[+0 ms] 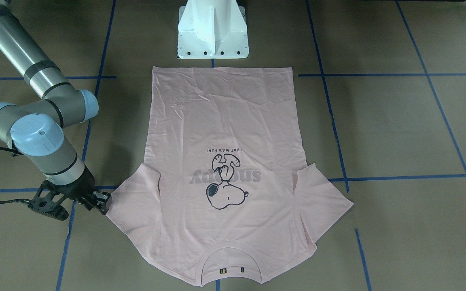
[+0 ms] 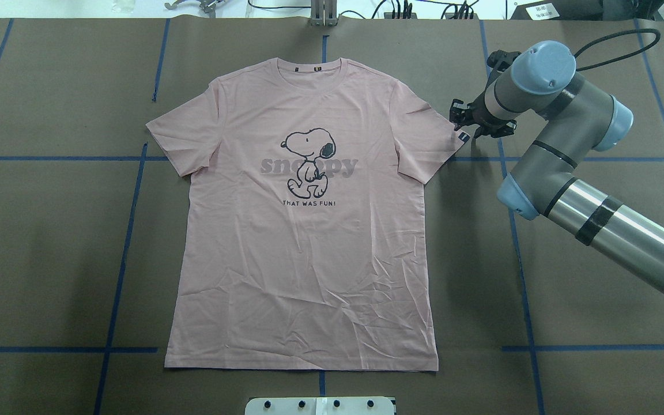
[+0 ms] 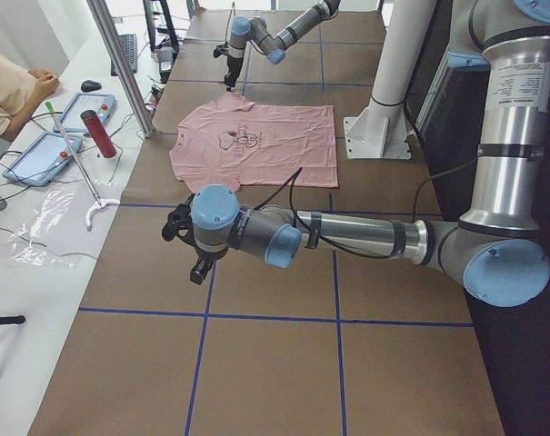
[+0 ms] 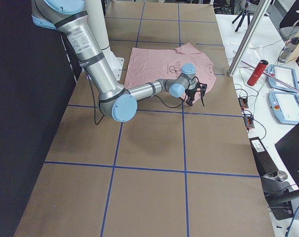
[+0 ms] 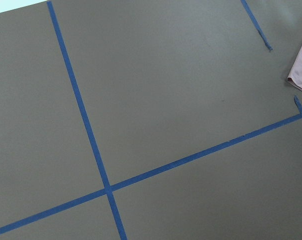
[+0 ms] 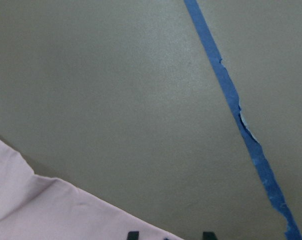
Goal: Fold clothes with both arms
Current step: 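Move the right gripper over the pink shirt's sleeve nearest it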
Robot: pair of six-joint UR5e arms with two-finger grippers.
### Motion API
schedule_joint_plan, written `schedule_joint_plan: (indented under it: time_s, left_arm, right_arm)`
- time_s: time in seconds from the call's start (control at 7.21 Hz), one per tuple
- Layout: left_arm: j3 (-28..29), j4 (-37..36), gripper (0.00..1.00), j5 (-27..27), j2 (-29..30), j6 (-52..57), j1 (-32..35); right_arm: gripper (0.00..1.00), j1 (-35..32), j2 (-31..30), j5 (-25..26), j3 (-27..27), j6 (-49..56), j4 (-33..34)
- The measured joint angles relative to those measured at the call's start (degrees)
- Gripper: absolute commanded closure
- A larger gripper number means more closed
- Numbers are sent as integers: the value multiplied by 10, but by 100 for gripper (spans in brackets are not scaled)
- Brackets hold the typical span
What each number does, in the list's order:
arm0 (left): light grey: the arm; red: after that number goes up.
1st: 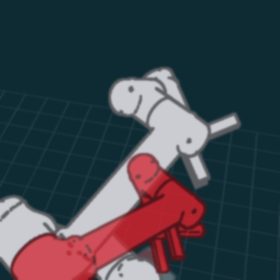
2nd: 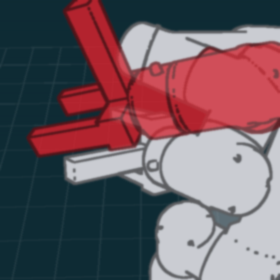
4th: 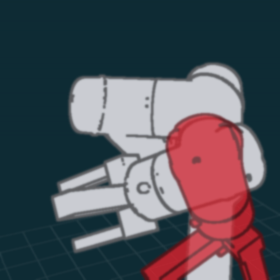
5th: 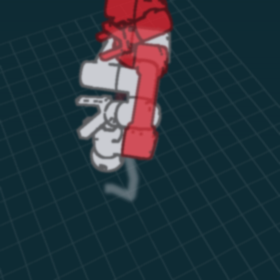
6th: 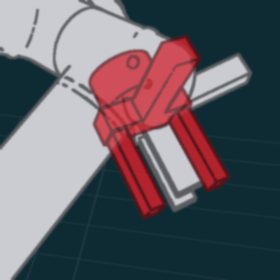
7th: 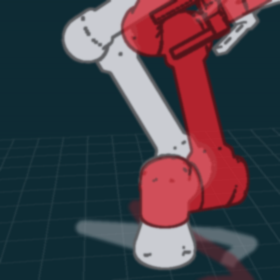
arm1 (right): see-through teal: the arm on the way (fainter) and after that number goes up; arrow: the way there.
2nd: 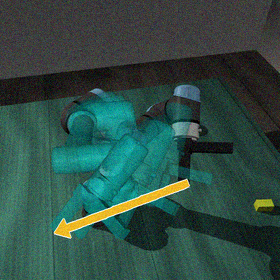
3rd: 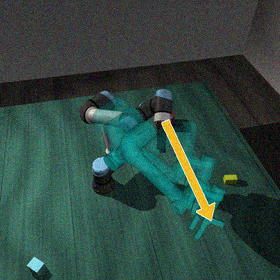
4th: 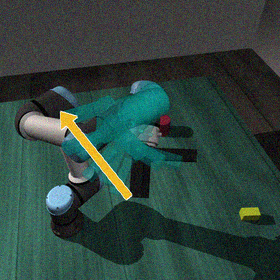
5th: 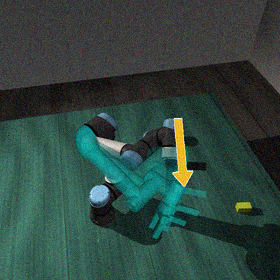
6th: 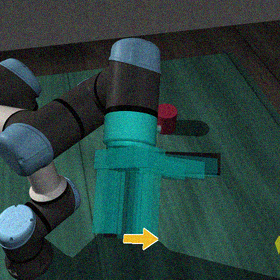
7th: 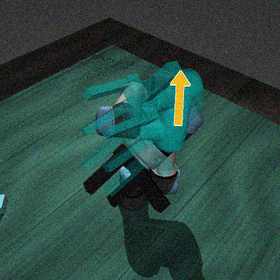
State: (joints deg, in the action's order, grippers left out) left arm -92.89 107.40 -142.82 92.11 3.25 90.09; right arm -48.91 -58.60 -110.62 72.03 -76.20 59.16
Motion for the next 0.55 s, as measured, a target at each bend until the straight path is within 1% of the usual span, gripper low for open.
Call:
schedule_joint_plan:
  time_s: [0.42,0.55]
  left_arm:
    - [1,0,0,0,0,0,0]
    - [1,0,0,0,0,0,0]
  right_arm:
    - [49,3,0,1,-2,1,1]
    - [63,4,0,1,-3,1,1]
